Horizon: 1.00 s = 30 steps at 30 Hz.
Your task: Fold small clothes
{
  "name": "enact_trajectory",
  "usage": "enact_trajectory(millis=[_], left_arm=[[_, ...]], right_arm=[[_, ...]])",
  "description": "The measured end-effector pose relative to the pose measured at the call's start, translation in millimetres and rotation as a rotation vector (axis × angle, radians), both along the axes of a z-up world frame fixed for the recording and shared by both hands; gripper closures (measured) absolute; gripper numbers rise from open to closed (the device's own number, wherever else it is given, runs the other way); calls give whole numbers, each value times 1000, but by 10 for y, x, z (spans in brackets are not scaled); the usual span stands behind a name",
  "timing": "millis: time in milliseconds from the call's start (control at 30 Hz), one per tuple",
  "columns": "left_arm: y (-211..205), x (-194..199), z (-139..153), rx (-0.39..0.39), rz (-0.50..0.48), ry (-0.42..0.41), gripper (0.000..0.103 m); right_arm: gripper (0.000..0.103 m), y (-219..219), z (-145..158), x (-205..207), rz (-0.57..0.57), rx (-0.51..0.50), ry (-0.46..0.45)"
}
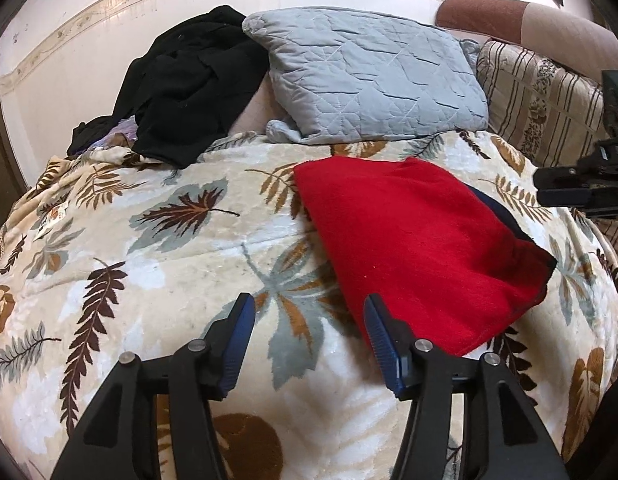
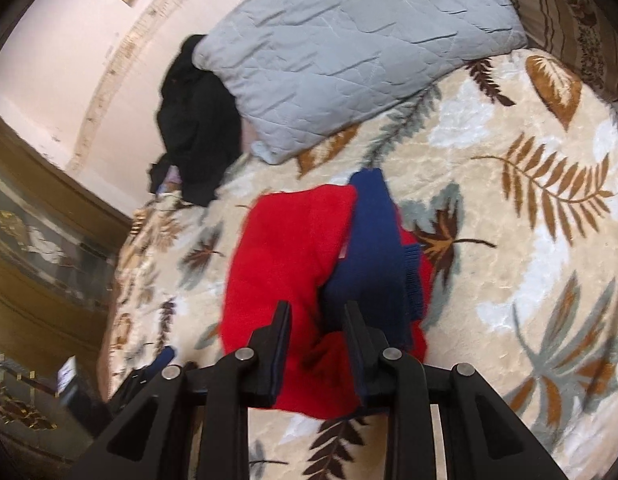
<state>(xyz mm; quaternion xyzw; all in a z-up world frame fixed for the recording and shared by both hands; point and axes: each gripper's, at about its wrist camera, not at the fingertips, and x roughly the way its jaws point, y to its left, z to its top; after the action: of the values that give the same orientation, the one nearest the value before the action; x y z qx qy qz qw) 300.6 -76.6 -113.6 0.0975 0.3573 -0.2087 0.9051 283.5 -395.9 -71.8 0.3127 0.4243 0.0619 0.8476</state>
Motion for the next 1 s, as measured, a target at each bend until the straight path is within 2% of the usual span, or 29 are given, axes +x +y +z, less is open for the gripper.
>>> enact_trajectory(millis=[133, 233, 400, 533, 567, 667, 800, 900, 1000], left_arm=[[-38, 74, -31, 8, 14, 23, 44], [-90, 101, -50, 14, 12, 25, 38], [-218, 118, -149, 54, -7, 30, 37], [-292, 148, -256, 114, -4, 35, 37], [-288, 160, -271, 120, -3, 39, 37], [-257, 193, -286, 121, 8, 50, 37], [-219, 188, -183, 79, 11, 23, 37], [-252, 177, -139, 75, 6, 3, 37], [-310, 176, -171, 103, -4, -5, 37]], right_arm=[[73, 77, -30, -45, 32, 4, -9], [73, 113, -121, -88, 53, 5, -1], [73, 224, -316, -136, 105, 15, 27], [73, 261, -538, -89, 101, -33, 105], [74, 233, -637, -77, 88, -31, 142], [77, 173, -779, -101, 80, -9, 172], [76, 191, -692, -106, 100, -24, 172], [73, 223, -478, -70, 105, -18, 95], [73, 247, -279, 37, 98, -13, 10]])
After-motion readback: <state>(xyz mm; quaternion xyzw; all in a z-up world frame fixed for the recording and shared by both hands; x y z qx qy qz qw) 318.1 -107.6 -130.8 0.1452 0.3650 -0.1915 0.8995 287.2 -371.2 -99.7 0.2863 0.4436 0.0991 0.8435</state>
